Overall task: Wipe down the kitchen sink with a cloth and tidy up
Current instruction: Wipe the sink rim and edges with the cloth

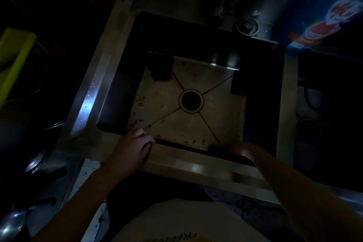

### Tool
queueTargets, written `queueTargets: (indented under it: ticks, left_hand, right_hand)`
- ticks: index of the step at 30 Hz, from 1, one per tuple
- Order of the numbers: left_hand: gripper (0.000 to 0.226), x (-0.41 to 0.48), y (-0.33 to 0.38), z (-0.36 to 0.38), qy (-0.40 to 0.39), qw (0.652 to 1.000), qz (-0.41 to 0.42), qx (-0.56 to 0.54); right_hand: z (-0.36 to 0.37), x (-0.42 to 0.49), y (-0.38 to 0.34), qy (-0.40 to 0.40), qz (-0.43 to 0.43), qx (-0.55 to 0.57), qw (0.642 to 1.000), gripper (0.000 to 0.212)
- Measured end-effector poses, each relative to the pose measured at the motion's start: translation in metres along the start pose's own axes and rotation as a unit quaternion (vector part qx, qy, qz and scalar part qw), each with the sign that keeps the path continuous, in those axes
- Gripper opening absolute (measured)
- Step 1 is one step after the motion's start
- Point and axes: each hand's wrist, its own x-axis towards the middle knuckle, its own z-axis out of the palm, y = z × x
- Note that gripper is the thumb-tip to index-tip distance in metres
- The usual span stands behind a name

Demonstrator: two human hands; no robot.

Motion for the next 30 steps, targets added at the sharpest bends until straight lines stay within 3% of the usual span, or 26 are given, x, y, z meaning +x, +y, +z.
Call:
queueTargets:
  ticks: [4,6,11,15,20,26,30]
  left_hand:
    - [0.02,0.0,0.003,-0.001,-0.008,1.0,-0.009,-0.006]
    - [0.029,-0.002,0.004,-0.003,-0.013,1.0,-0.018,-0.01]
    - [0.022,-0.005,0.006,-0.003,-0.02,1.0,-0.022,0.004]
    - [0.026,-0.009,0.006,-0.003,-0.018,1.0,-0.019,-0.006]
    - [0.028,-0.012,0.008,-0.004,-0.018,1.0,-0.01,-0.022]
    - [0.023,-0.008,0.012,0.006,0.022,0.998,-0.057,-0.025]
    - [0.029,-0.009,0.017,0.008,0.045,0.997,-0.057,-0.011]
  right_hand:
    - [-0.005,-0.001,-0.001,-0.023,0.019,-0.026,0.999,0.057]
    - [-0.003,0.004,-0.035,-0.033,-0.025,-0.076,0.996,0.049]
    - [0.014,0.023,-0.144,-0.045,-0.18,-0.069,0.98,0.04]
    - [0.02,0.035,-0.187,-0.023,-0.225,-0.035,0.973,0.043]
    - [0.018,0.032,-0.124,-0.035,-0.207,-0.003,0.978,0.036]
    - [0.004,0.004,0.003,-0.014,-0.094,-0.106,0.99,0.042]
    - [-0.001,0.004,0.019,-0.02,-0.026,-0.092,0.995,0.025]
